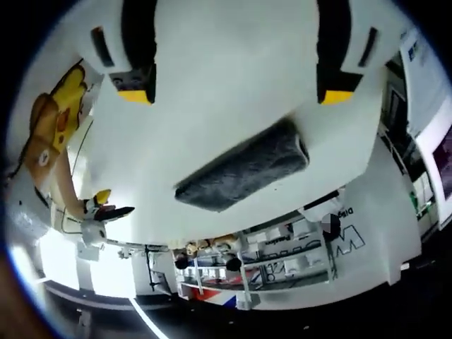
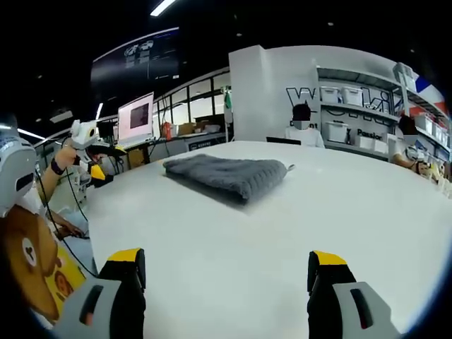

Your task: Fold the towel on the table until its edges align and the towel forms a compact rectangular stack.

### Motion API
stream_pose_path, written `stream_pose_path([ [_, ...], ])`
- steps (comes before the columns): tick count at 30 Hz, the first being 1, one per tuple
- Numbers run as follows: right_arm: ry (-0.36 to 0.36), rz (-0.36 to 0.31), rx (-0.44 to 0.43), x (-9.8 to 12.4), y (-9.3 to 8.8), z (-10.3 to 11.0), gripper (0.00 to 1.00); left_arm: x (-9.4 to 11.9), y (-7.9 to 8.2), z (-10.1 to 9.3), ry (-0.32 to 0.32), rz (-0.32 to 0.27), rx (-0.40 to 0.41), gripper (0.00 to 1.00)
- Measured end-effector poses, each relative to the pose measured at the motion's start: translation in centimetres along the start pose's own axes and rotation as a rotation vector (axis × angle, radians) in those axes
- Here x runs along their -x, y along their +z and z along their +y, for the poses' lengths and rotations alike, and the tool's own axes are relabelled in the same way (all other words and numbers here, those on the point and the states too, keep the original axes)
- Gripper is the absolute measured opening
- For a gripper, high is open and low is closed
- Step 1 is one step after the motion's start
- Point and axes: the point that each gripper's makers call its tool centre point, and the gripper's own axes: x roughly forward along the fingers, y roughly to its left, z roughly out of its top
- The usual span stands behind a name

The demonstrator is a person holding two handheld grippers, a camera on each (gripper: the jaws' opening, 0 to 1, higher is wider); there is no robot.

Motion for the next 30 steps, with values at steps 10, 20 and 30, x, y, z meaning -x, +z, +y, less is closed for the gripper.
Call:
stream_pose_path([
  [10, -0.015, 0.003, -0.003, 0.3, 0.0, -0.3, 1.0, 0.2, -1.0, -0.5, 0.063, -0.063, 0.035, 0.99],
  [20, -0.01, 0.01, -0.004, 0.0, -0.1, -0.2, 1.0, 0.2, -2.4, -0.4, 0.148, -0.066, 0.01, 0.99],
  [30, 0.031, 0.005, -0.002, -0.5, 0.3, 0.6, 1.0, -1.2, -1.5, -0.8, 0.136, -0.126, 0.05, 0.99],
])
